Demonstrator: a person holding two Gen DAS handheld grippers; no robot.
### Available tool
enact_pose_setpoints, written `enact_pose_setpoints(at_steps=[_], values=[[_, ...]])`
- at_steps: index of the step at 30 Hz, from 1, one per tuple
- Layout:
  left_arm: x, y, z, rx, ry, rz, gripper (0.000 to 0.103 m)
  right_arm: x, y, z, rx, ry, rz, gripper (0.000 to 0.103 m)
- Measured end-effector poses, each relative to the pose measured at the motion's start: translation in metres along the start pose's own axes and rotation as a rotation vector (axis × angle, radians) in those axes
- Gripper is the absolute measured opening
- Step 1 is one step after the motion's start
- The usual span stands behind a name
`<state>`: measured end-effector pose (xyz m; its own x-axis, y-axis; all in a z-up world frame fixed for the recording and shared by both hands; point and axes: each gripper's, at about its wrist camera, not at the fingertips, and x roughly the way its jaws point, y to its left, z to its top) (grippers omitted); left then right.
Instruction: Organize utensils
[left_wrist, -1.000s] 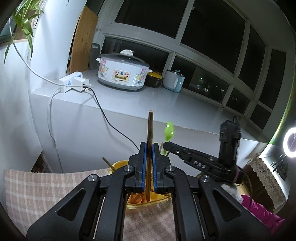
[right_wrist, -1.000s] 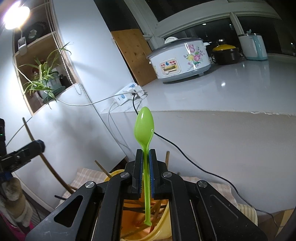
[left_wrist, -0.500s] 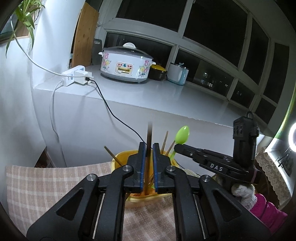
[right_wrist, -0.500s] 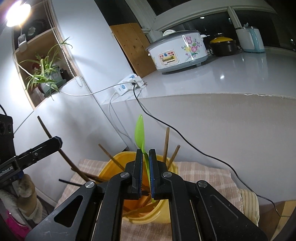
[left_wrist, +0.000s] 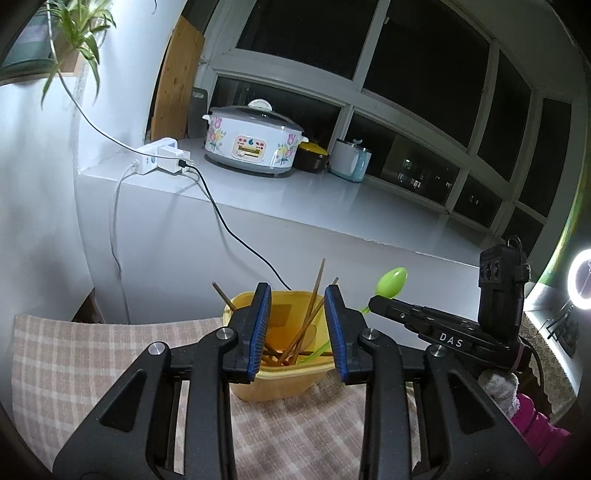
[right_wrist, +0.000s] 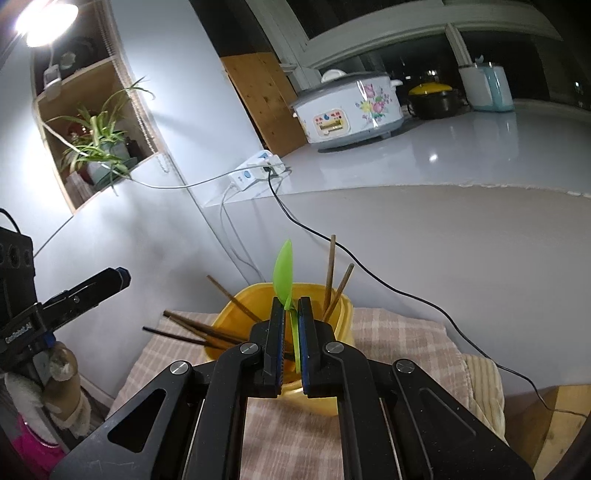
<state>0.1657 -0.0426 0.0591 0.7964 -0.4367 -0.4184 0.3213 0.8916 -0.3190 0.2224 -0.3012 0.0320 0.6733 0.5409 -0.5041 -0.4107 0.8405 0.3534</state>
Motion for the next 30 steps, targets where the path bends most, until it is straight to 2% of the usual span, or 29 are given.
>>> enact_pose_setpoints(at_steps=[1, 3, 4, 5, 15, 21, 25, 30], values=[[-0.003, 0.0, -0.002, 0.001, -0.004, -0.001, 0.029, -0.002, 0.003, -0.001, -0.005, -0.002, -0.002, 0.007], [-0.008, -0.001, -0.005, 0.003, -0.009, -0.002, 0.029, -0.006, 0.008, -0.002, -0.018, 0.0, -0.007, 0.02], [-0.012, -0.001, -0.007, 0.002, -0.014, -0.001, 0.029, -0.009, 0.011, -0.004, -0.025, -0.001, -0.012, 0.033], [-0.014, 0.0, -0.009, 0.001, -0.017, -0.001, 0.029, -0.01, 0.013, -0.005, -0.03, -0.006, -0.011, 0.038], [-0.042, -0.006, -0.033, 0.019, -0.058, 0.026, 0.029, -0.033, 0.03, -0.019, -0.054, -0.026, -0.04, 0.038], [-0.05, -0.011, -0.045, 0.035, -0.075, 0.041, 0.054, -0.041, 0.041, -0.029, -0.062, -0.02, -0.063, 0.038], [-0.057, -0.013, -0.054, 0.043, -0.091, 0.065, 0.078, -0.047, 0.045, -0.036, -0.054, -0.027, -0.061, 0.039], [-0.063, -0.015, -0.06, 0.045, -0.092, 0.079, 0.093, -0.055, 0.052, -0.045, -0.068, -0.04, -0.075, 0.052]])
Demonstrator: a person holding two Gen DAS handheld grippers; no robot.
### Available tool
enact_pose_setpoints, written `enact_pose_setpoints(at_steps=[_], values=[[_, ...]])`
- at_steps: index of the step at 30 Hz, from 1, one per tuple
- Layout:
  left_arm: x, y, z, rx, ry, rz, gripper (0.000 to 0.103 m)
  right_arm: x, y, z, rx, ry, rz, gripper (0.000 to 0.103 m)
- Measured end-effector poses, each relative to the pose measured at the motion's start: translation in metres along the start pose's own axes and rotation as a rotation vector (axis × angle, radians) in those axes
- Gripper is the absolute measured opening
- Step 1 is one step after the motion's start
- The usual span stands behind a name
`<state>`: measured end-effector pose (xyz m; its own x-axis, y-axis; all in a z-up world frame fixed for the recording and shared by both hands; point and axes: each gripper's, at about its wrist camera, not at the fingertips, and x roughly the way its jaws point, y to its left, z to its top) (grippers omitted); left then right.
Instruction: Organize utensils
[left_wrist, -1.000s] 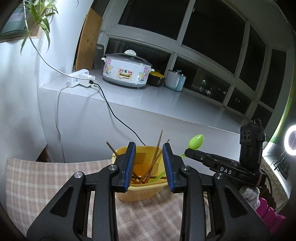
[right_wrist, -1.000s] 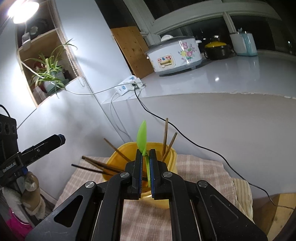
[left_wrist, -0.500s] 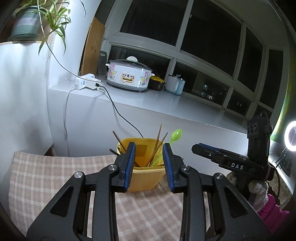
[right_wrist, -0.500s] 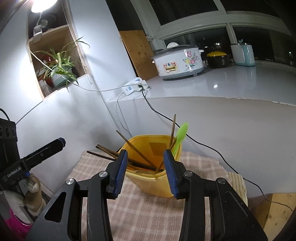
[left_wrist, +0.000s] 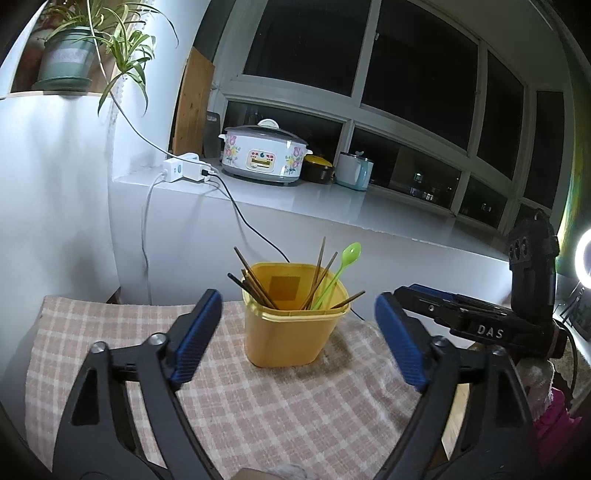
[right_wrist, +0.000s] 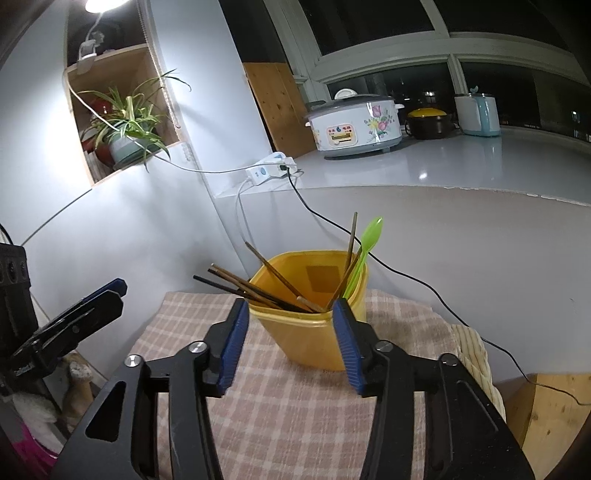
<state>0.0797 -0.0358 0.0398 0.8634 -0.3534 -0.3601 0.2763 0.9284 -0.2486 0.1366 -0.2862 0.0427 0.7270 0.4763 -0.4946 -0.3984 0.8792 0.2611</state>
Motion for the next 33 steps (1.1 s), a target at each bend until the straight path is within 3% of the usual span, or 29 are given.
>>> enact_pose_setpoints(at_steps=[2, 11, 33], values=[[-0.002, -0.001, -0.003, -0.001, -0.002, 0.021, 0.103, -0.003, 0.003, -0.003, -0.007, -0.004, -0.012, 0.062], [-0.003, 0.001, -0.015, -0.031, 0.034, 0.053, 0.103, -0.013, 0.004, -0.016, 0.007, -0.023, -0.028, 0.08], [0.001, 0.014, -0.026, -0.066, 0.035, 0.12, 0.103, -0.01, 0.006, -0.025, 0.023, -0.016, -0.036, 0.083]])
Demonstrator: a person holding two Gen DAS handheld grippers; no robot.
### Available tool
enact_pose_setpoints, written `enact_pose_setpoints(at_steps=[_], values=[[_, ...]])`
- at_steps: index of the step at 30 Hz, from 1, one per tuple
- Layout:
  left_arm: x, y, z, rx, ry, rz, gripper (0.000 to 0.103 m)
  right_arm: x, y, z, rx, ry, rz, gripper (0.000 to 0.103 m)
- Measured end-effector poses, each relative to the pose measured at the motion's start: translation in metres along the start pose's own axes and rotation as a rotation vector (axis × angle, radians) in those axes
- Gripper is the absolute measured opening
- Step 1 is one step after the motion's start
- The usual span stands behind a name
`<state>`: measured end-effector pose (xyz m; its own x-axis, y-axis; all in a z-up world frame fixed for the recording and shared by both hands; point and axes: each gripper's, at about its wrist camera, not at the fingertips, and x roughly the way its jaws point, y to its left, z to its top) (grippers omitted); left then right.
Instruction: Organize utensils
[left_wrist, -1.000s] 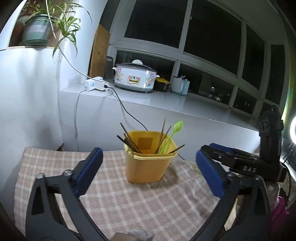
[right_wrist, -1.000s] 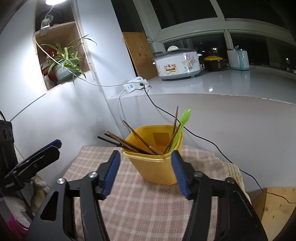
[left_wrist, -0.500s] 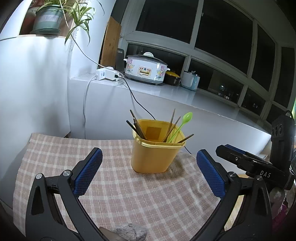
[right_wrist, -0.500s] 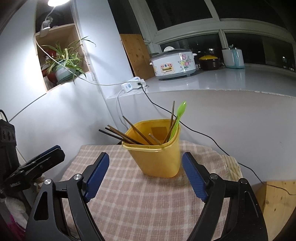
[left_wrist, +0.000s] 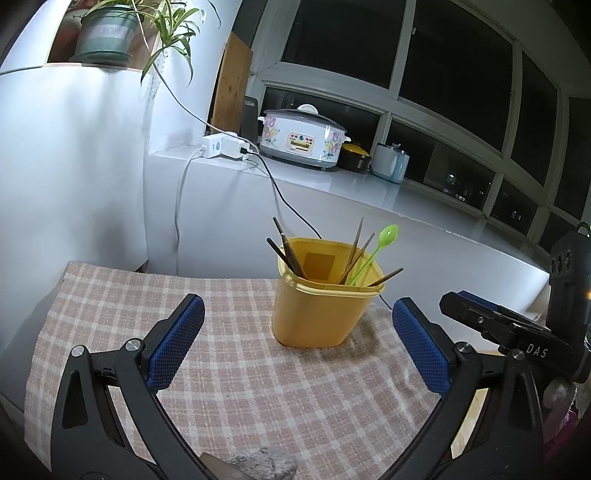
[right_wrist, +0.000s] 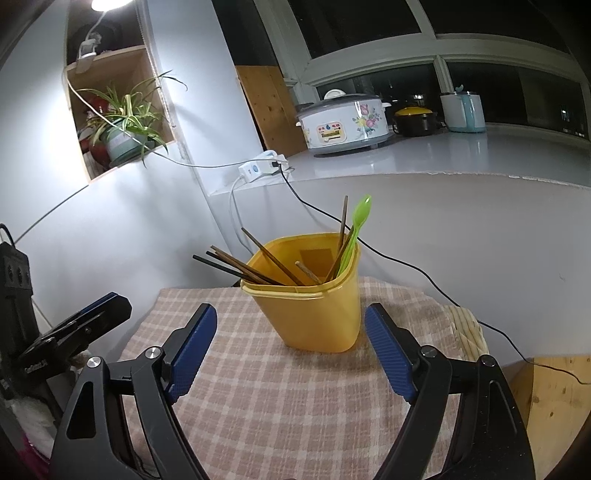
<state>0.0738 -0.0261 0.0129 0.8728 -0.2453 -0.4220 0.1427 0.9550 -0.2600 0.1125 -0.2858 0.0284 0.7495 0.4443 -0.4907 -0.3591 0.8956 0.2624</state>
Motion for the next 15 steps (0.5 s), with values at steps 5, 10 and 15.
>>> enact_pose_setpoints(at_steps=[5, 10, 15], values=[[0.0002, 0.0015, 0.0, 0.003, -0.007, 0.001, 0.103, 0.0022, -0.0008, -0.001, 0.002, 0.005, 0.001, 0.083], [0.0001, 0.0013, -0.0001, 0.003, -0.005, 0.0, 0.103, 0.0046, -0.0018, -0.0015, 0.008, 0.011, -0.002, 0.083], [0.0003, 0.0013, 0.0001, 0.003, -0.005, 0.0, 0.103, 0.0058, -0.0037, -0.003, 0.011, 0.015, -0.009, 0.083]])
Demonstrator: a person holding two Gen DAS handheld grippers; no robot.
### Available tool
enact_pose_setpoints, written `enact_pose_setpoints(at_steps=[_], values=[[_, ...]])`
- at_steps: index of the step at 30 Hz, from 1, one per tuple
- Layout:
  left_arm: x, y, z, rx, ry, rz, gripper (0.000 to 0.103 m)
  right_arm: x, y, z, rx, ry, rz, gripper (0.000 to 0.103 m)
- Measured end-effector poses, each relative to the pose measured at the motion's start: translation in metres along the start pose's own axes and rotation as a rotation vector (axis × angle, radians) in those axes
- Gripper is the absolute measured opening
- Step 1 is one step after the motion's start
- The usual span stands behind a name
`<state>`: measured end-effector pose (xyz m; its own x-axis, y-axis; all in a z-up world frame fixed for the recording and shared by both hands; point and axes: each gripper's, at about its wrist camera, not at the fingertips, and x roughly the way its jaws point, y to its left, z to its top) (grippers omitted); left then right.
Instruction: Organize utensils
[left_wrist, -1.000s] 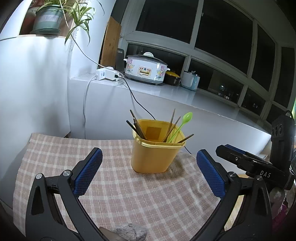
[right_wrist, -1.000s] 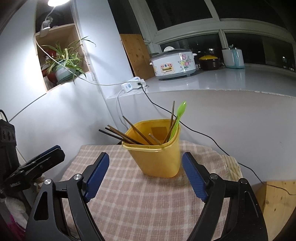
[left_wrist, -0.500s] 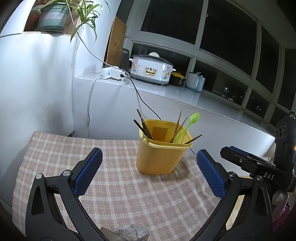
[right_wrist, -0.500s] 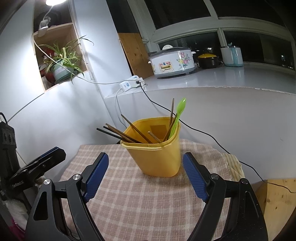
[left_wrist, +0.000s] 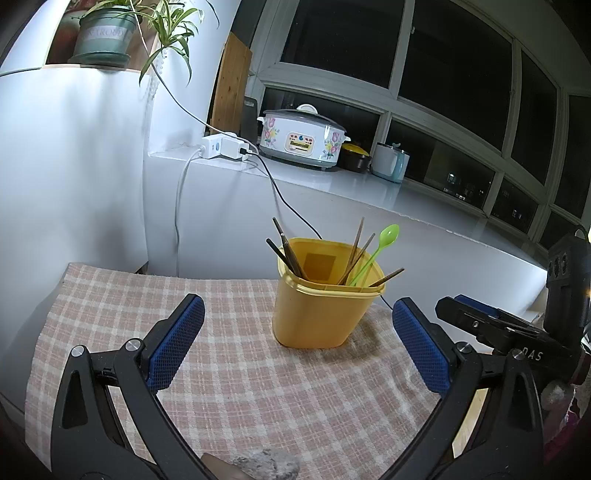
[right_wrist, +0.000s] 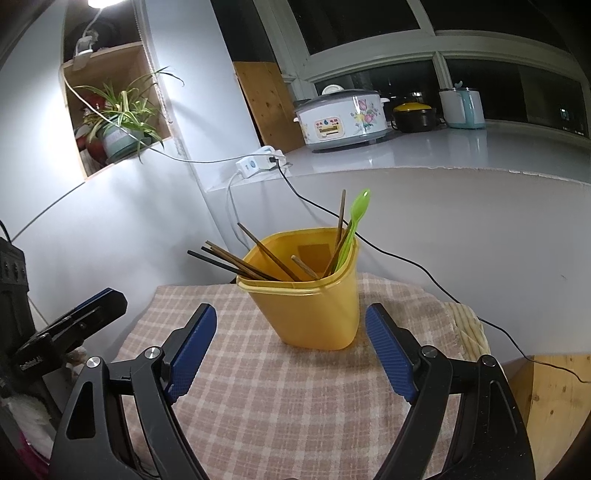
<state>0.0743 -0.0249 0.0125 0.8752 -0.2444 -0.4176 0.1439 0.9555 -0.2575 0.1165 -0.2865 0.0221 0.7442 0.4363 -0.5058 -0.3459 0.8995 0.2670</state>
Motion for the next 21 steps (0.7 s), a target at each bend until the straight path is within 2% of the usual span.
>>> enact_pose_setpoints(at_steps=[8, 21], values=[[-0.001, -0.001, -0.002, 0.01, -0.013, 0.001, 0.103, 0.004, -0.002, -0.003, 0.01, 0.018, -0.008, 0.083], [-0.001, 0.005, -0.005, -0.006, -0.023, 0.065, 0.103, 0.013, -0.007, -0.007, 0.029, 0.042, -0.03, 0.083]])
